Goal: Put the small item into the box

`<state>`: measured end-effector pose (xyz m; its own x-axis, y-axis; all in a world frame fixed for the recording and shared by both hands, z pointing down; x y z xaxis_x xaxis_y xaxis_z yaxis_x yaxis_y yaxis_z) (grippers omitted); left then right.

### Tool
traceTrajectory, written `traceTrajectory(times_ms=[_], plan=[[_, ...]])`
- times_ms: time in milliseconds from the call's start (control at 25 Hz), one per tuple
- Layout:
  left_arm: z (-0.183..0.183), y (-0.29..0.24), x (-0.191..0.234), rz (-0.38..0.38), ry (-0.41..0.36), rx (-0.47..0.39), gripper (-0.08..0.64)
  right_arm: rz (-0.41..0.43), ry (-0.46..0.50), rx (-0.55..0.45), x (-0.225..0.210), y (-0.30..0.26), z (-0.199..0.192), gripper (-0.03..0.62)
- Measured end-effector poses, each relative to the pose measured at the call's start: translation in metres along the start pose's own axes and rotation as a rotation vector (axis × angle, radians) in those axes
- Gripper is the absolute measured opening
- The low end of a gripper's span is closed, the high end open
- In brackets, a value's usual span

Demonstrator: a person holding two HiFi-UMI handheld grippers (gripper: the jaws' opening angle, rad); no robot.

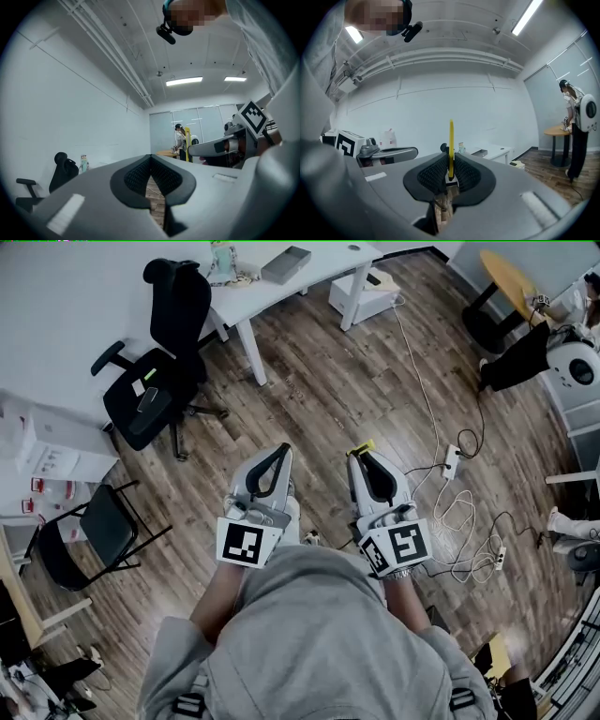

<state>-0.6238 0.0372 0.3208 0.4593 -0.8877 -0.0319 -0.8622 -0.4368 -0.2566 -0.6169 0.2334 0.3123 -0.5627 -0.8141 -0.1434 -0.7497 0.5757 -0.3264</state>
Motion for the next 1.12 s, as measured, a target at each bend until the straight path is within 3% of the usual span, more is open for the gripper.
traceTrajectory(times_ms=[520, 1120], plan=[[0.02, -0.071, 0.058, -0.04, 0.002, 0.015, 0.003, -0.025, -0.018, 0.022, -0.029, -0.075, 0.032, 0.064], [0.028, -0.111, 0.136, -0.042, -0.006, -0.01, 0.003, -0.045, -0.008, 0.007, -0.032, -0.155, 0.061, 0.064]])
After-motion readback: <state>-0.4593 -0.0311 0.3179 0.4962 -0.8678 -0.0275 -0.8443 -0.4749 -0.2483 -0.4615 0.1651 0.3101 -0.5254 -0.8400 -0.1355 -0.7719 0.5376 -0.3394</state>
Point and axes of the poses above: the fingertips, and each gripper's own axes: y backward along the fingers, x to its left, z out of its top, the point moved 8 cm from there along y, backward along the fingers, and after that the axes turned 14 degrees about x, right-handed, at the moved point
